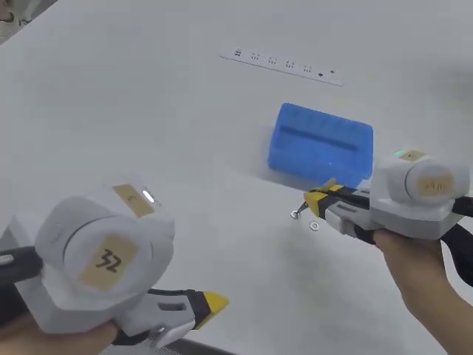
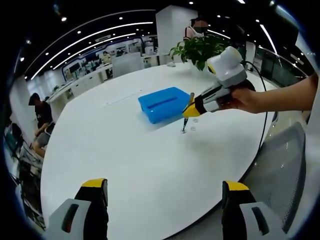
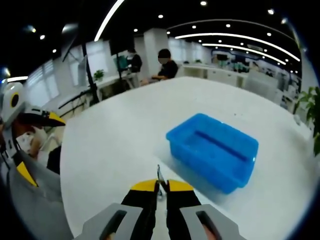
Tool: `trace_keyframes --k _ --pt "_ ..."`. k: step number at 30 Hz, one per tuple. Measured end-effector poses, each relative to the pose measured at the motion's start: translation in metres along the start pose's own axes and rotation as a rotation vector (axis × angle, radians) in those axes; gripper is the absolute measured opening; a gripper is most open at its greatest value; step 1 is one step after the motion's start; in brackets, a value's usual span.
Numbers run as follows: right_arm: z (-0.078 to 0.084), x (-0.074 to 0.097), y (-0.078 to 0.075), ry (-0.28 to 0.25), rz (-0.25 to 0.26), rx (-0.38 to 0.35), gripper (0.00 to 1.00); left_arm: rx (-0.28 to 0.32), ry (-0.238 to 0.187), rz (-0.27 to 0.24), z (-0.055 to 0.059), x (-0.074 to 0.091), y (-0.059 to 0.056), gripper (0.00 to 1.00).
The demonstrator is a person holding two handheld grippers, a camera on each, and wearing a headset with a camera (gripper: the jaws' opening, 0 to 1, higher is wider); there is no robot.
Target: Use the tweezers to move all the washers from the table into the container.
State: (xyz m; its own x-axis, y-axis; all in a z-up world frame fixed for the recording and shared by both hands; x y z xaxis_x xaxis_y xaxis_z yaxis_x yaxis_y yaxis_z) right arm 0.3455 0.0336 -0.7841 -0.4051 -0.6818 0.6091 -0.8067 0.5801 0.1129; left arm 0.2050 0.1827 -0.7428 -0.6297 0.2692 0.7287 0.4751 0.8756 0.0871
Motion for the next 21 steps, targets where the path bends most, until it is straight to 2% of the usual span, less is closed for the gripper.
trace_keyframes --k 4,8,21 --pt "-0.004 0.003 0.002 -0.007 -0.003 0.005 0.02 0.003 -0.003 -0.004 -0.001 0.001 0.002 0.97" --pt "-0.012 0.008 0.002 -0.029 -0.010 -0.024 0.02 0.001 -0.004 -0.006 -0.001 0.001 0.002 0.97" --pt "-0.031 0.021 -0.007 -0.076 -0.003 -0.041 0.02 -0.011 -0.012 -0.004 -0.004 0.001 0.000 0.97"
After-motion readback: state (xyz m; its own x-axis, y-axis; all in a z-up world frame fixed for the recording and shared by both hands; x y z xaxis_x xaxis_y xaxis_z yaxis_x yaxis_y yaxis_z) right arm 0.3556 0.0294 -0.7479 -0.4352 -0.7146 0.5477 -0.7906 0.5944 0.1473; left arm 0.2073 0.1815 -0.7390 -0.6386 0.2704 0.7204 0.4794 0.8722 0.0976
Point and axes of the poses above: the centre of the closed fingertips' face, and the gripper's own axes: x roughly backward along the fingers, y roughly to its left, z roughly out of its underside, the point moved 3 cm from there along x, roughly backward along the fingers, and after that the axes turned 1 degree about -z, right-handed, at the moved point
